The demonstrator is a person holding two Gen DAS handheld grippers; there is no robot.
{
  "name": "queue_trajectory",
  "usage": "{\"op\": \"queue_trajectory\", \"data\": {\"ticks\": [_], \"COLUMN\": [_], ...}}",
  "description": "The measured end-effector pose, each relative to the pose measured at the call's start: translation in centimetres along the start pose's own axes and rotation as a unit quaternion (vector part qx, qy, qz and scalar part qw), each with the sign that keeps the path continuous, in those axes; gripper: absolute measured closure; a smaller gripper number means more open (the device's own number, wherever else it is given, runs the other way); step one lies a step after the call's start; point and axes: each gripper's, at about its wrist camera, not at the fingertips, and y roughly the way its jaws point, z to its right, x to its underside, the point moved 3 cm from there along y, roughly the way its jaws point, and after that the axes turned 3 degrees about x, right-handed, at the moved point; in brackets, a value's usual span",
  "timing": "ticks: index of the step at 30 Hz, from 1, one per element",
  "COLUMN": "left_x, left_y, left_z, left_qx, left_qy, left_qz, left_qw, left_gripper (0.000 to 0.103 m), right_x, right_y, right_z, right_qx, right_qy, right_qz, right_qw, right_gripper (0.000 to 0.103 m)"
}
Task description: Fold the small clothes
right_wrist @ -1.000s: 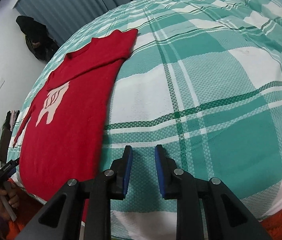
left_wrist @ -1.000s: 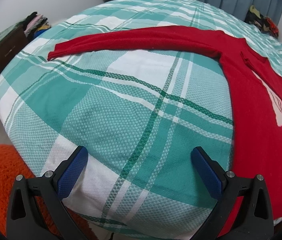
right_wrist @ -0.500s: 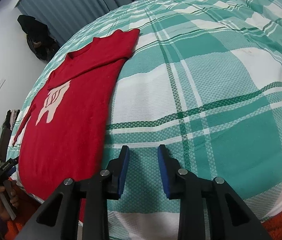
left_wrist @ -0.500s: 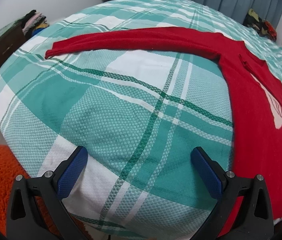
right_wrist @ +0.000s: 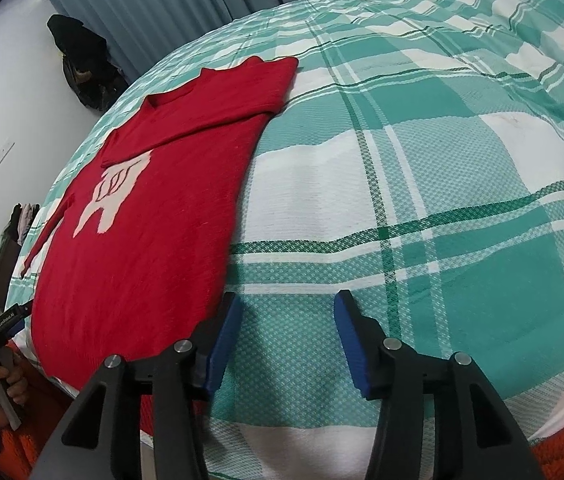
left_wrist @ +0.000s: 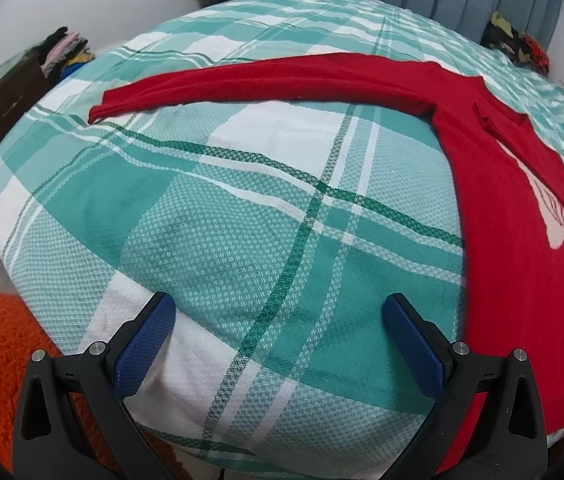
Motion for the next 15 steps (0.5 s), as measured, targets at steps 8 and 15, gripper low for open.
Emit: {"op": "queue_trajectory", "data": {"ticks": [8, 15], "left_x": [-5.3, -12.3], "left_y": [-3.7, -3.1], "left_z": [-5.2, -18.5], "left_qx": [0.109, 0.114], "left_qy": [-0.103, -0.243], "left_qz": [0.008, 0.031], "left_qw": [0.9887, 0.9629], "left_gripper": [0.001, 0.002], "right_x": [-0.1, -0.1], "right_y": [0.0, 0.1], "right_z": [0.2, 0.0], "right_qx": [-0.005, 0.001], "right_qy": [0.004, -0.003], "right_qz": [0.000, 0.001], "right_qw": [1.000, 1.000], "right_gripper": [0.052, 0.048]}}
